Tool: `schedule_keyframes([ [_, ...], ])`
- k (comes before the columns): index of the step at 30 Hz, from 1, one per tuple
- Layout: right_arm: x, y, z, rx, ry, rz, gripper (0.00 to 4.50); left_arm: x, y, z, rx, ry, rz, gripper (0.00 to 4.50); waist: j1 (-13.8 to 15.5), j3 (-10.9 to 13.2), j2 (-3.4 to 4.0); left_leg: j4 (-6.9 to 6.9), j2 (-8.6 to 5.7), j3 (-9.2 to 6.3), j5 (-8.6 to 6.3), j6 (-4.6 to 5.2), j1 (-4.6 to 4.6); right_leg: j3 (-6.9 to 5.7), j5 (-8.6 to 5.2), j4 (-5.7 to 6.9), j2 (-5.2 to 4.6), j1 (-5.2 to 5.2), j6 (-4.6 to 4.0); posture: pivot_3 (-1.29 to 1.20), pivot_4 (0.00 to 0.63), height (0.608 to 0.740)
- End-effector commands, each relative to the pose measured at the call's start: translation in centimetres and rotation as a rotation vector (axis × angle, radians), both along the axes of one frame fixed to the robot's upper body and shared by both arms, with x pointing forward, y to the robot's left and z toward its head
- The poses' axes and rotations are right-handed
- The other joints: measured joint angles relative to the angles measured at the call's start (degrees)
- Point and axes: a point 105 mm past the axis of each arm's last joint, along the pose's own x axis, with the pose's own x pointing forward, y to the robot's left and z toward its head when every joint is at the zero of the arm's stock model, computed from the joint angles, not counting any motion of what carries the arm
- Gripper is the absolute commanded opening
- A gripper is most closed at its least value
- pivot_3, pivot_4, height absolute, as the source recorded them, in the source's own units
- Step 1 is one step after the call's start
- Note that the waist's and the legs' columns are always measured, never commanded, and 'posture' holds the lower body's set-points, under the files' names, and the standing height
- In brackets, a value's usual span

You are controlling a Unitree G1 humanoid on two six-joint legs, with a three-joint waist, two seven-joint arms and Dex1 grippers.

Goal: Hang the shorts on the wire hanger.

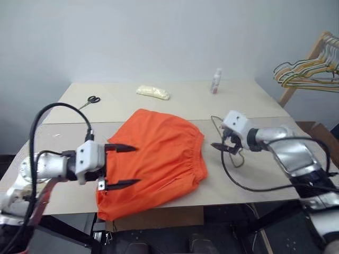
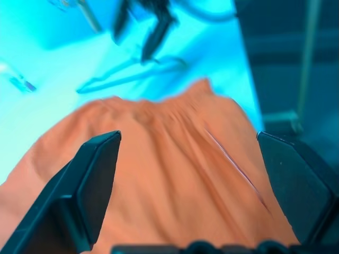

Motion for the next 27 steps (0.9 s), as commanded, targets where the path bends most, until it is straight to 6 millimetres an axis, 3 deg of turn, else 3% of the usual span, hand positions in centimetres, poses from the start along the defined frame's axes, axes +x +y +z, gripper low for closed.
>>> schedule_keyframes([
  [1, 2.0, -2.3, -0.2, 0.086, 0.038, -0.253, 4.5, -0.4, -1.6, 0.6, -0.068, 0.039, -0.067, 4.46, -0.1, 0.0, -0.01, -0.01, -0.01, -0.01, 0.0, 0.0, -0.12, 0.0, 0.0, -0.01, 0.0, -0.12, 0.0, 0.01, 0.0, 0.74],
  [5, 3.0, -2.5, -1.1, 0.178, 0.083, -0.324, 4.5, -0.5, -2.6, 0.8, -0.087, 0.053, -0.09, 4.46, -0.4, 0.0, 0.0, 0.04, -0.05, -0.05, 0.01, -0.03, -0.93, 0.02, 0.1, -0.03, -0.01, -0.87, 0.05, 0.02, 0.0, 0.74],
  [13, 2.8, -3.6, -3.9, 0.169, 0.186, -0.387, 4.5, -1.3, -3.2, 1.1, -0.11, 0.094, -0.164, 4.46, -1.3, 0.0, 0.01, 0.01, -0.06, -0.12, 0.0, -0.02, -0.96, -0.05, 0.11, -0.21, -0.01, -0.79, 0.09, 0.02, 0.0, 0.74],
  [22, 1.7, -3.1, -6.7, 0.127, 0.281, -0.372, 4.5, -0.8, -3.1, 0.2, -0.034, 0.062, -0.161, 4.46, -2.5, 0.0, 0.03, 0.02, -0.06, -0.17, 0.0, -0.02, -0.93, -0.04, 0.11, -0.17, 0.02, -0.76, 0.09, 0.01, 0.0, 0.74],
  [25, 1.3, -2.8, -7.4, 0.114, 0.305, -0.354, 3.96, -0.6, -3.0, -0.2, -0.007, 0.051, -0.152, 4.5, -2.8, -0.1, 0.02, 0.02, -0.06, -0.2, 0.0, -0.02, -0.91, -0.05, 0.11, -0.18, 0.02, -0.71, 0.1, 0.01, 0.0, 0.74],
  [27, 1.0, -2.8, -7.9, 0.11, 0.324, -0.357, 3.32, -0.4, -2.8, -0.7, 0.028, 0.035, -0.135, 4.5, -2.9, -0.2, 0.02, 0.02, -0.06, -0.21, 0.0, -0.02, -0.9, -0.06, 0.11, -0.18, 0.02, -0.69, 0.1, 0.01, 0.0, 0.74],
])
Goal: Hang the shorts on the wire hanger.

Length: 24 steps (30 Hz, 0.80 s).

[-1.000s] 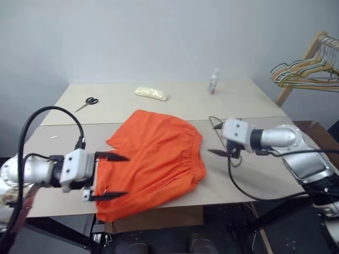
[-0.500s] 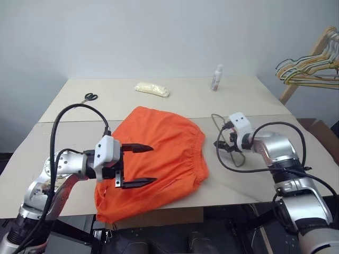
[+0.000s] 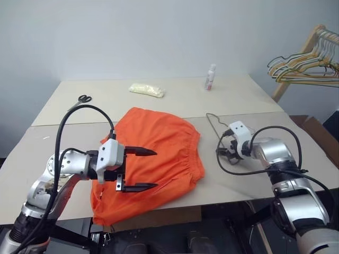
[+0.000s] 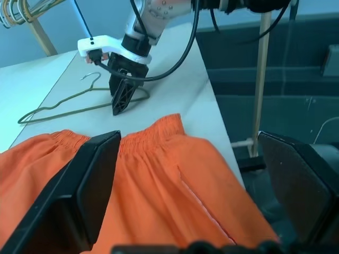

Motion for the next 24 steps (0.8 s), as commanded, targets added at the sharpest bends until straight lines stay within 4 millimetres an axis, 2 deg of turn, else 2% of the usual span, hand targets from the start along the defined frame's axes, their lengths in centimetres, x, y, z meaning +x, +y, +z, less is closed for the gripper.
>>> schedule_keyframes([
  [1, -0.6, 0.3, -1.2, -0.018, 0.041, 0.014, 2.99, 0.4, 0.2, -0.2, 0.061, -0.064, 0.016, 4.5, -0.2, -0.2, -0.01, 0.0, 0.0, -0.01, 0.0, 0.0, 0.01, -0.01, 0.0, 0.0, 0.0, 0.02, 0.0, 0.01, 0.0, 0.74],
  [3, -0.8, 0.3, -1.6, -0.036, 0.054, 0.02, 2.24, 0.6, 0.3, -0.4, 0.073, -0.076, 0.028, 4.5, -0.2, -0.4, -0.05, 0.01, 0.0, -0.03, 0.0, 0.0, 0.03, -0.01, 0.0, 0.01, 0.0, 0.05, 0.0, 0.01, 0.0, 0.74],
  [10, -1.0, -0.1, -2.6, -0.128, 0.08, 0.008, 0.08, 0.9, 0.2, -0.6, 0.078, -0.119, 0.043, 4.5, -0.2, -1.0, -0.32, 0.0, 0.0, -0.05, 0.0, 0.0, 0.13, -0.04, -0.01, 0.01, 0.0, 0.13, 0.01, 0.02, 0.0, 0.74],
  [14, -0.7, -0.7, -2.4, -0.163, 0.057, -0.017, 0.03, 1.8, -0.1, -0.4, 0.045, -0.151, 0.102, 4.5, 0.0, -1.1, -0.45, 0.01, 0.0, -0.06, 0.0, 0.0, 0.2, -0.04, -0.01, 0.0, -0.02, 0.22, 0.01, 0.02, 0.0, 0.74],
  [16, -0.1, -1.1, -1.5, -0.19, -0.005, -0.059, 0.03, 2.7, -0.1, -0.7, 0.058, -0.17, 0.158, 4.5, 0.1, -1.1, -0.46, 0.01, 0.0, -0.06, 0.0, 0.0, 0.26, -0.04, -0.01, 0.0, -0.02, 0.27, 0.02, 0.02, 0.0, 0.74],
  [20, 1.5, -0.7, 3.2, -0.149, -0.245, -0.146, 0.03, 5.1, -0.3, -0.8, 0.014, -0.16, 0.31, 4.5, 0.5, -1.1, -0.4, 0.01, -0.02, -0.08, 0.01, -0.01, 0.31, -0.03, 0.0, 0.0, -0.03, 0.32, 0.03, 0.02, 0.0, 0.74],
  [24, 0.8, 1.9, 8.5, -0.002, -0.462, -0.107, 0.03, 8.1, -1.7, 0.6, -0.125, -0.151, 0.499, 4.5, 0.9, -1.0, -0.27, 0.07, -0.04, -0.12, 0.02, -0.04, -0.08, 0.03, 0.04, 0.1, -0.04, -0.11, 0.06, 0.01, 0.0, 0.74],
])
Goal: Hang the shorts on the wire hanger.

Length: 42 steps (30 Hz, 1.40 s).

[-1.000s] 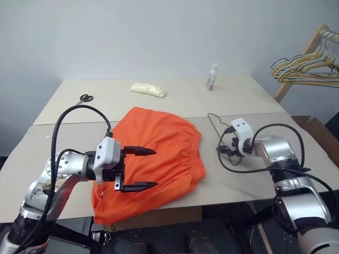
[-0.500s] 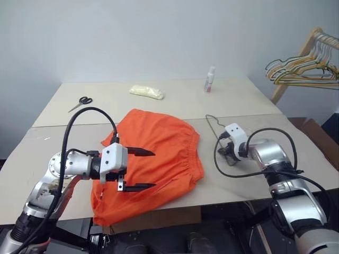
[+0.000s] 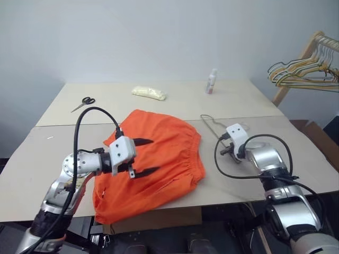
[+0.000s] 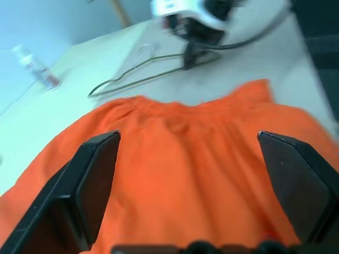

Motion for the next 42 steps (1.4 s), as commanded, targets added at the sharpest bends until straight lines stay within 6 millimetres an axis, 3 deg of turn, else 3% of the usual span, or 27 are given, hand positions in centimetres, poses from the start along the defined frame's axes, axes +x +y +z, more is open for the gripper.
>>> schedule_keyframes([
  [1, 0.0, 2.4, 7.2, 0.084, -0.264, 0.07, 0.03, 2.5, -0.9, 2.1, -0.089, -0.047, 0.155, 4.5, 0.0, 0.0, 0.01, -0.01, 0.0, -0.06, 0.0, 0.0, -0.01, -0.01, 0.0, 0.0, 0.0, 0.01, 0.0, 0.01, 0.0, 0.74],
  [6, -3.4, 7.7, 11.8, 0.166, -0.518, 0.317, 0.03, 4.5, -3.6, 6.7, -0.601, 0.178, 0.238, 4.5, 0.4, 0.0, -0.02, -0.04, -0.02, -0.55, -0.04, -0.02, -0.06, -0.15, 0.04, -0.12, -0.04, 0.09, 0.06, -0.01, 0.0, 0.74],
  [10, -5.7, 10.6, 13.1, 0.143, -0.709, 0.47, 0.03, 5.5, -3.6, 9.5, -0.908, 0.295, 0.25, 4.5, 0.3, 0.0, -0.02, -0.02, -0.12, -0.63, -0.04, -0.03, -0.06, -0.13, 0.06, -0.13, -0.13, 0.11, 0.12, -0.01, 0.0, 0.74],
  [15, -7.1, 12.9, 12.8, 0.117, -0.805, 0.564, 0.03, 5.9, -2.6, 10.8, -1.066, 0.362, 0.254, 4.5, -0.3, 0.0, -0.02, -0.03, -0.26, -0.58, -0.02, -0.1, 0.07, -0.04, 0.06, -0.09, -0.1, 0.17, 0.14, -0.02, 0.0, 0.74],
  [21, -7.6, 14.2, 11.9, 0.093, -0.826, 0.615, 0.03, 6.1, -2.2, 10.7, -1.057, 0.37, 0.266, 4.5, -0.3, 0.0, -0.02, -0.02, -0.31, -0.5, 0.05, -0.21, 0.05, -0.09, 0.07, -0.12, -0.1, 0.2, 0.11, -0.02, 0.0, 0.74],
  [24, -7.8, 14.7, 11.5, 0.095, -0.824, 0.63, 0.0, 6.3, -2.1, 10.6, -1.059, 0.376, 0.278, 3.96, 0.1, 0.0, -0.03, -0.02, -0.33, -0.46, 0.05, -0.21, 0.03, -0.1, 0.07, -0.19, -0.12, 0.21, 0.11, -0.02, 0.0, 0.74],
  [36, -8.0, 14.7, 10.5, 0.048, -0.814, 0.669, 0.0, 6.6, -1.7, 9.7, -1.025, 0.374, 0.312, 0.03, 0.1, 0.0, -0.04, -0.02, -0.34, -0.4, 0.05, -0.21, 0.04, -0.11, 0.07, -0.19, -0.11, 0.22, 0.1, -0.01, 0.0, 0.74],
  [40, -7.8, 14.6, 10.5, -0.012, -0.835, 0.683, 0.0, 6.6, -1.6, 9.5, -0.984, 0.326, 0.338, 0.03, 0.1, 0.0, -0.04, -0.03, -0.36, -0.4, 0.05, -0.21, 0.02, -0.11, 0.07, -0.2, -0.12, 0.21, 0.1, -0.01, 0.0, 0.74],
  [42, -7.7, 14.7, 10.4, -0.042, -0.841, 0.693, 0.57, 6.4, -1.8, 9.3, -0.917, 0.263, 0.347, 0.0, 0.1, 0.0, -0.04, -0.04, -0.36, -0.39, 0.05, -0.21, 0.03, -0.1, 0.07, -0.21, -0.12, 0.21, 0.1, 0.0, 0.0, 0.74],
])
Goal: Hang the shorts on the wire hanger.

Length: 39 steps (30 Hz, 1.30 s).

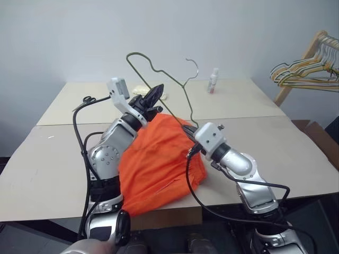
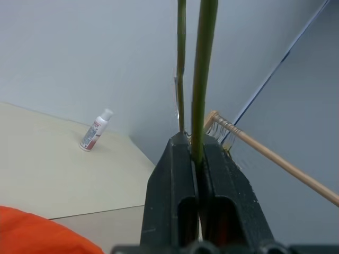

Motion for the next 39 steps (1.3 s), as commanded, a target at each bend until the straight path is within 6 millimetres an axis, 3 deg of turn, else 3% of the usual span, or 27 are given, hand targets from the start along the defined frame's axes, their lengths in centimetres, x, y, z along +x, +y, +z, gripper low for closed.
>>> schedule_keyframes([
  [1, -0.4, 0.5, 1.8, -0.045, -0.127, 0.03, 0.82, -0.4, 0.7, 0.5, 0.141, -0.115, 0.079, 0.0, -0.1, 0.0, 0.01, 0.0, 0.0, 0.0, 0.0, 0.0, 0.01, 0.0, 0.0, 0.0, 0.0, 0.0, 0.0, 0.0, 0.0, 0.74],
  [5, -1.1, 1.3, 1.6, -0.076, -0.141, 0.087, 2.18, -1.4, 1.3, 1.1, 0.239, -0.248, 0.097, 0.0, 0.0, 0.0, 0.01, -0.02, 0.01, 0.03, 0.0, -0.01, 0.03, 0.02, 0.0, 0.03, 0.02, -0.01, -0.01, 0.01, 0.0, 0.74],
  [9, -3.1, 2.6, 1.8, -0.053, -0.113, 0.205, 3.51, -1.4, 3.5, 1.6, 0.274, -0.296, 0.138, 0.0, 0.3, 0.0, 0.0, -0.01, 0.0, 0.03, 0.0, 0.0, 0.01, 0.01, -0.01, 0.01, -0.01, -0.01, -0.01, 0.02, 0.0, 0.74],
  [11, -4.1, 2.7, 2.2, -0.003, -0.068, 0.265, 4.28, -1.9, 4.5, 2.0, 0.305, -0.344, 0.119, 0.0, 0.3, 0.0, 0.0, -0.02, 0.0, 0.0, 0.0, 0.0, -0.01, -0.02, -0.01, 0.0, -0.01, -0.02, 0.0, 0.03, 0.0, 0.74],
  [12, -4.2, 2.4, 2.4, 0.044, -0.023, 0.276, 4.46, -2.3, 4.9, 2.3, 0.308, -0.367, 0.094, 0.0, 0.2, 0.0, 0.0, -0.02, 0.0, -0.01, 0.0, 0.0, 0.0, -0.02, -0.01, 0.0, -0.01, -0.02, 0.0, 0.03, 0.0, 0.74],
  [16, -3.9, -0.3, 3.5, 0.278, 0.263, 0.346, 4.46, -3.9, 6.5, 3.9, 0.264, -0.432, -0.026, 0.0, 0.5, 0.0, -0.02, 0.02, 0.02, -0.06, 0.0, 0.0, 0.0, -0.04, -0.01, 0.03, -0.03, 0.0, 0.0, 0.04, 0.0, 0.74],
  [17, -3.9, -1.3, 3.4, 0.324, 0.419, 0.406, 4.46, -4.6, 6.9, 4.3, 0.246, -0.46, -0.074, 0.0, 0.6, 0.0, -0.02, 0.02, 0.02, -0.1, 0.0, 0.0, 0.02, -0.05, -0.01, 0.03, -0.04, 0.03, 0.0, 0.04, 0.0, 0.74],
  [23, -4.0, -4.0, 3.6, 0.351, 0.811, 0.528, 4.46, -7.2, 8.1, 5.9, 0.11, -0.551, -0.279, 0.0, 0.7, 0.1, -0.03, 0.05, 0.06, -0.05, 0.0, 0.02, 0.04, -0.14, -0.04, 0.01, -0.02, 0.07, -0.04, 0.03, 0.0, 0.74],
  [26, -4.2, -3.8, 4.0, 0.342, 0.847, 0.63, 4.46, -8.1, 8.1, 6.4, 0.044, -0.576, -0.361, 0.0, 0.5, 0.1, -0.03, 0.05, 0.13, -0.03, 0.0, 0.02, 0.02, -0.17, -0.07, 0.02, 0.07, 0.06, -0.07, 0.03, 0.0, 0.74],
  [32, -3.0, -2.1, 2.9, 0.199, 0.839, 0.657, 4.46, -8.5, 7.2, 5.9, 0.019, -0.569, -0.45, 0.0, 0.1, 0.0, -0.03, 0.06, 0.13, 0.02, 0.0, 0.02, 0.01, -0.14, -0.07, 0.02, 0.06, 0.03, -0.04, 0.02, 0.0, 0.74],
  [39, -2.3, 0.0, 3.6, 0.208, 0.881, 0.771, 4.46, -8.5, 6.5, 5.5, 0.018, -0.575, -0.475, 0.0, 0.1, 0.0, -0.03, 0.06, 0.13, 0.01, 0.0, 0.02, -0.04, -0.14, -0.06, 0.02, 0.05, -0.01, -0.05, 0.02, 0.0, 0.74],
])
